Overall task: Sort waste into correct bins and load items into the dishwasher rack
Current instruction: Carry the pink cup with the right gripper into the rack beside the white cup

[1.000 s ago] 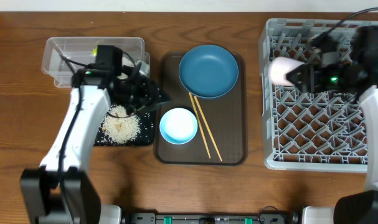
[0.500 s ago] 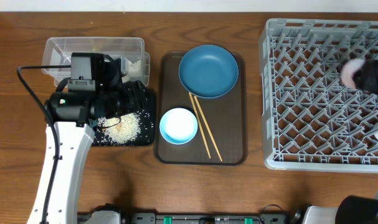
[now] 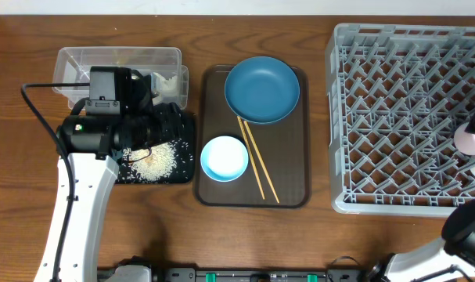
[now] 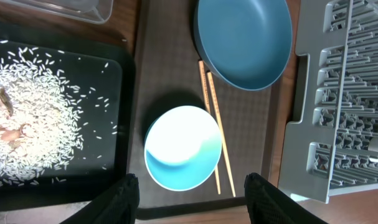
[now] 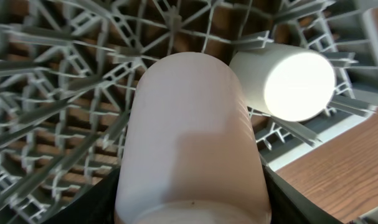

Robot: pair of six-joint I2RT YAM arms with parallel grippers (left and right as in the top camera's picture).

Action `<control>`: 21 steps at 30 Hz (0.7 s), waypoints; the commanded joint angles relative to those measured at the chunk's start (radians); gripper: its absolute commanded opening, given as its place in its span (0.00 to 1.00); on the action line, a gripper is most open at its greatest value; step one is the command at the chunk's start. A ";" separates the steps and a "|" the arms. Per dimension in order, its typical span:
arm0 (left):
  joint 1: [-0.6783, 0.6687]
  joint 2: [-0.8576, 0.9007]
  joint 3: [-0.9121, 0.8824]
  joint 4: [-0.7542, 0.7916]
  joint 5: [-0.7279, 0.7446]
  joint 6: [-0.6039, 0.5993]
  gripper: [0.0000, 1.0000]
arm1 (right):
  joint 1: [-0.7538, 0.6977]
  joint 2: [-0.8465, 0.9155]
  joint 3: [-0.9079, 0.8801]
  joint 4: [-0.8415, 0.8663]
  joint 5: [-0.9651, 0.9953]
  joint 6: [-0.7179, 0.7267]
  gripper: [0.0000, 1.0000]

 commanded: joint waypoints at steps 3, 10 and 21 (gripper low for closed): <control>0.004 0.000 -0.002 -0.004 -0.010 0.018 0.57 | -0.022 0.084 0.014 0.016 0.015 0.030 0.01; 0.004 0.000 -0.002 -0.006 -0.010 0.018 0.57 | -0.031 0.123 0.014 0.017 0.015 0.030 0.01; 0.004 0.000 -0.002 -0.010 -0.010 0.018 0.57 | -0.072 0.123 0.014 0.039 0.009 0.056 0.01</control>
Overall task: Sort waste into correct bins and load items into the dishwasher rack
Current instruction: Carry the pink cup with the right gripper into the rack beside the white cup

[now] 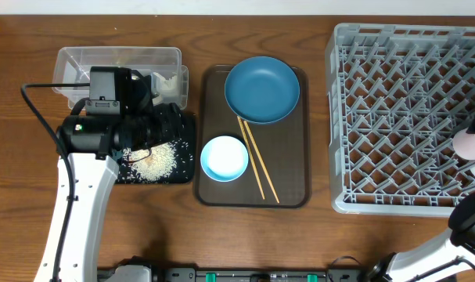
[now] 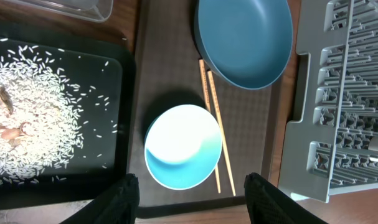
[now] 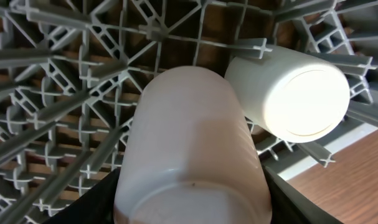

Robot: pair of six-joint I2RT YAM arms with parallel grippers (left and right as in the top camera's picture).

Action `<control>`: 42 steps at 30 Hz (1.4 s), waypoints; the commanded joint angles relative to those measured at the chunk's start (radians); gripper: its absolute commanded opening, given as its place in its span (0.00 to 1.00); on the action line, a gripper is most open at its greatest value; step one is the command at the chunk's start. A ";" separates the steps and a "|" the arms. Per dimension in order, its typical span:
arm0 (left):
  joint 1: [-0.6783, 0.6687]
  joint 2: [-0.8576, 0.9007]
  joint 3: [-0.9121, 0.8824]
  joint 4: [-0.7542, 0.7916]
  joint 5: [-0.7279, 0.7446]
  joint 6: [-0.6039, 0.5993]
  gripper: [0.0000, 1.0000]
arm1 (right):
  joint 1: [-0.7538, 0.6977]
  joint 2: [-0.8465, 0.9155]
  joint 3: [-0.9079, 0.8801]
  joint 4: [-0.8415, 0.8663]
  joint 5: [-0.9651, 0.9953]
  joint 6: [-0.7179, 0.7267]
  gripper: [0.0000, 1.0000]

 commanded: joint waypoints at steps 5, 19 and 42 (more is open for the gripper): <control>0.004 0.000 -0.002 -0.006 -0.010 0.018 0.57 | -0.050 0.044 -0.008 0.025 0.021 0.034 0.01; 0.004 0.000 -0.002 -0.012 -0.010 0.018 0.57 | -0.051 0.046 -0.011 0.042 -0.012 0.034 0.01; 0.004 0.000 -0.002 -0.022 -0.010 0.018 0.57 | -0.050 0.046 -0.011 0.039 -0.142 0.034 0.91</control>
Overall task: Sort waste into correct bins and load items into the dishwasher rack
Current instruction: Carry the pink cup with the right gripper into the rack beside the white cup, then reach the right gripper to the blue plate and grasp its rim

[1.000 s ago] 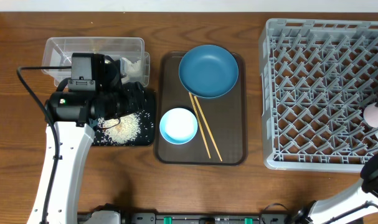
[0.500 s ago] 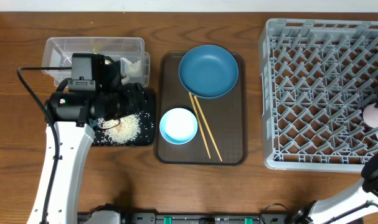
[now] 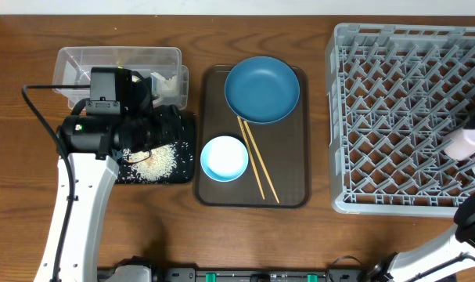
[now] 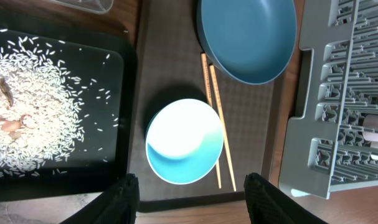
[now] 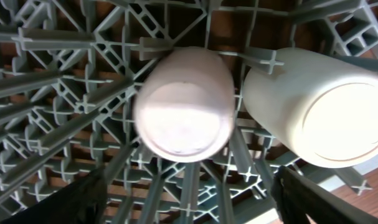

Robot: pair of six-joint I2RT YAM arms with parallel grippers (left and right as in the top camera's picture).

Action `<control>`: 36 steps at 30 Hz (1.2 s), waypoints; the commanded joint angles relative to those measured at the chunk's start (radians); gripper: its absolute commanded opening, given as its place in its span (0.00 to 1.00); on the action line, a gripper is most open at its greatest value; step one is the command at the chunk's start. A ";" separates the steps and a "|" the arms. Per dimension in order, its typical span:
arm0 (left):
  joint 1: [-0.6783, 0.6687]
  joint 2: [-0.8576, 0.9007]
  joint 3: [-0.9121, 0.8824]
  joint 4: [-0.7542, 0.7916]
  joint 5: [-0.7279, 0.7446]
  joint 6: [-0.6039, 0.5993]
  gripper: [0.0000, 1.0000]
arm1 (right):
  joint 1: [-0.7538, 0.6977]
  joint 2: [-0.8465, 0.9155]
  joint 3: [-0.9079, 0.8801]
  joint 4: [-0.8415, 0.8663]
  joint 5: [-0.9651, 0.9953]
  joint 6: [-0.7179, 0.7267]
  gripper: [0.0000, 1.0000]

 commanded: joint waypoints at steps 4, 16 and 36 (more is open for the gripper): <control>0.004 0.000 -0.002 0.000 -0.010 0.018 0.57 | -0.002 0.006 -0.005 -0.001 -0.144 0.001 0.99; 0.004 0.000 -0.002 -0.003 -0.011 0.018 0.66 | 0.021 -0.052 -0.004 -0.045 -0.257 0.000 0.88; 0.004 0.000 -0.002 -0.148 -0.282 0.017 0.66 | 0.808 -0.205 -0.005 0.266 -0.132 0.020 0.91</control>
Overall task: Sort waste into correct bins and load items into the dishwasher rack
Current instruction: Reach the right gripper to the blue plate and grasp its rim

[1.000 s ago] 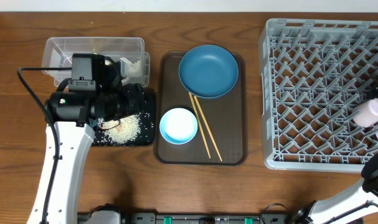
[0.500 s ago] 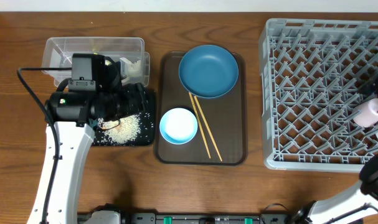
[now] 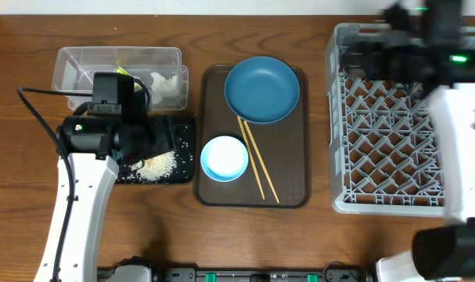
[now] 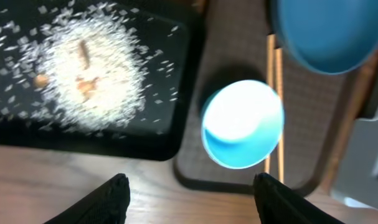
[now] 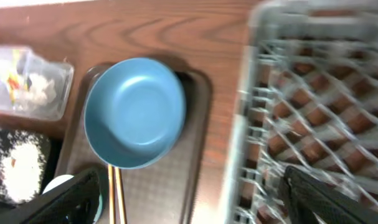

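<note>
A blue plate (image 3: 262, 90), a small light-blue bowl (image 3: 224, 158) and a pair of chopsticks (image 3: 258, 160) lie on the brown tray (image 3: 292, 196). The grey dishwasher rack (image 3: 401, 125) stands to the right. My right gripper (image 5: 198, 199) hangs open and empty between the blue plate (image 5: 134, 112) and the rack's left edge (image 5: 251, 124). My left gripper (image 4: 195, 202) is open and empty, above the table in front of the bowl (image 4: 243, 132) and the black tray of rice (image 4: 83, 74). No cups show; my right arm covers part of the rack.
A clear plastic bin (image 3: 116, 66) holding scraps stands at the back left, behind the black tray of rice (image 3: 155, 157). The rack takes up the right side of the table.
My right gripper has left the pink cup in the rack's front right part and now hangs open over the rack's far left edge by the plate. My left gripper has shifted left and nearer.
First my right gripper held a pink cup over the rack beside a white cup, then lower among the ribs. Later its fingers stood open with the pink cup resting in the rack. Now it is away at the rack's left edge, empty. The left gripper stayed open throughout.
</note>
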Robot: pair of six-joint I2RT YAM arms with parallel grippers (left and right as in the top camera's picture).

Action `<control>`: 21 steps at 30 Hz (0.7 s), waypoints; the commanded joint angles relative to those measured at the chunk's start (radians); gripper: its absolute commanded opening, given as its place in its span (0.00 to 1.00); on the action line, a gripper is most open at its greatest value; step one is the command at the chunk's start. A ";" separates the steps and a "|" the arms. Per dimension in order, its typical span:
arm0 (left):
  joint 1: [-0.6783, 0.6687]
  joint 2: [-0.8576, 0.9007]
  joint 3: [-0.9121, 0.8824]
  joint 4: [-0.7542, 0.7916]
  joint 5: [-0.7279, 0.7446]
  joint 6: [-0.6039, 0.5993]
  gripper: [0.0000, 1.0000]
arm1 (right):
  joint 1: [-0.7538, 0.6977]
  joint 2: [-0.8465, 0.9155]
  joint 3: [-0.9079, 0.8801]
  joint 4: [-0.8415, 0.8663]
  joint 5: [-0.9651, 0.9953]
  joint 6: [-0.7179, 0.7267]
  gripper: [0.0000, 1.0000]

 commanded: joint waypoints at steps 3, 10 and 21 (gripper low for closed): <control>0.004 0.000 -0.002 -0.025 -0.101 0.016 0.66 | 0.189 0.108 0.004 0.036 0.211 0.058 0.91; 0.004 0.000 -0.002 -0.025 -0.101 0.016 0.66 | 0.322 0.267 0.004 0.068 0.394 0.216 0.90; 0.004 0.000 -0.002 -0.025 -0.100 0.016 0.66 | 0.346 0.440 0.004 0.102 0.444 0.351 0.73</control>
